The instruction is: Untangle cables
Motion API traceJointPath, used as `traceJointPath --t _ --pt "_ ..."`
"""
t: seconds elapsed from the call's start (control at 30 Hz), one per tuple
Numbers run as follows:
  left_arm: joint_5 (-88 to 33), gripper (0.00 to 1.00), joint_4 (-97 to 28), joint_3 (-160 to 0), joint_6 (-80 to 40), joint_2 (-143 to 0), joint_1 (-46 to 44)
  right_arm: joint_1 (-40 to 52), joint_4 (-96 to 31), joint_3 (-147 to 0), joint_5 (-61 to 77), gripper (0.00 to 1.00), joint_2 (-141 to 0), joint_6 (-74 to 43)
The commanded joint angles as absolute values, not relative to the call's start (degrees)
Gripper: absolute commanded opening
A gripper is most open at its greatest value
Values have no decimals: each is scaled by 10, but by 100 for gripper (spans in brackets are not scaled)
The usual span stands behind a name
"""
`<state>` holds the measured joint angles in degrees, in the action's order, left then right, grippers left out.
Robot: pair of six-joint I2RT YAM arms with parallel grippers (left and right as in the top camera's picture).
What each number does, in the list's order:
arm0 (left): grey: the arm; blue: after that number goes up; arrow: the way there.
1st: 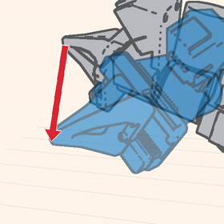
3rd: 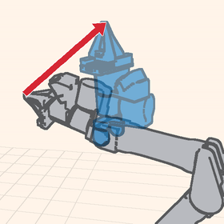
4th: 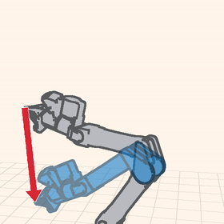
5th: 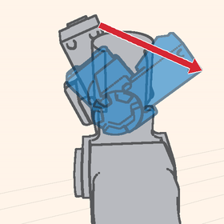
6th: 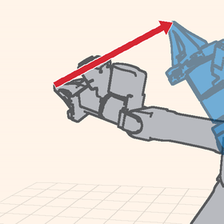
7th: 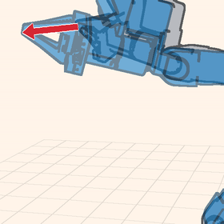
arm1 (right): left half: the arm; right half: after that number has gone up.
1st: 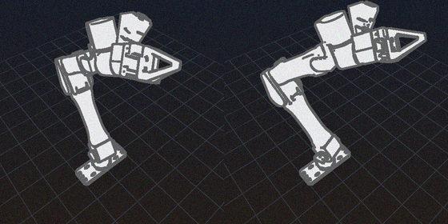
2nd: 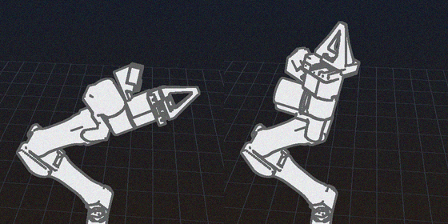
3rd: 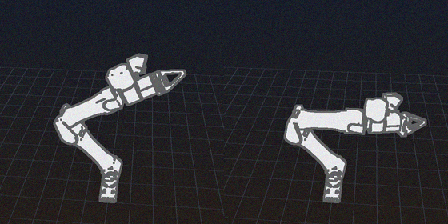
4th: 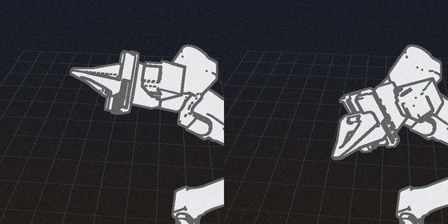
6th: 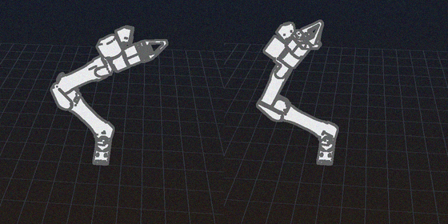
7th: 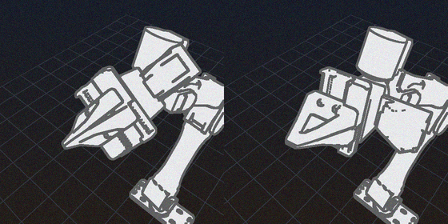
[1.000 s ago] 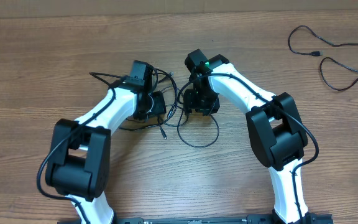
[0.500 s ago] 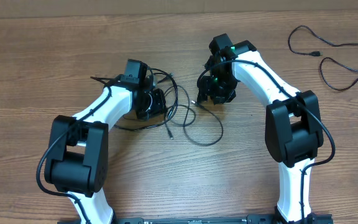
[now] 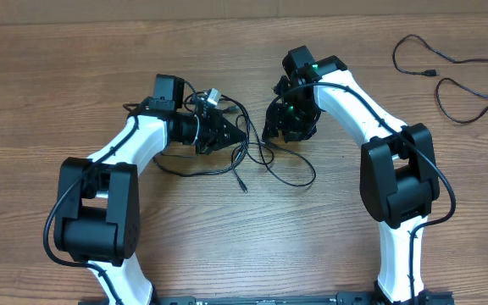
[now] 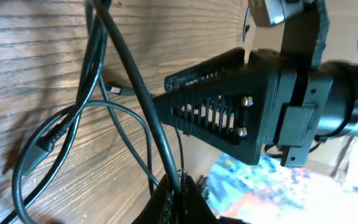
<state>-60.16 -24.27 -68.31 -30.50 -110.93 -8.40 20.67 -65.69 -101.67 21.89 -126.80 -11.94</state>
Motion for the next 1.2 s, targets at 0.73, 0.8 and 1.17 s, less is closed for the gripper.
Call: traceJointPath --t 0.73,0.8,1.17 --pt "-710 4 -194 -693 -482 -1117 21 205 -714 -978 128 65 -1246 -167" --pt "-715 4 -194 -693 -475 -1117 20 205 -682 -978 176 65 -1246 -161" --pt "-714 4 -201 -692 -451 -1117 18 206 -592 -978 241 65 -1247 -171"
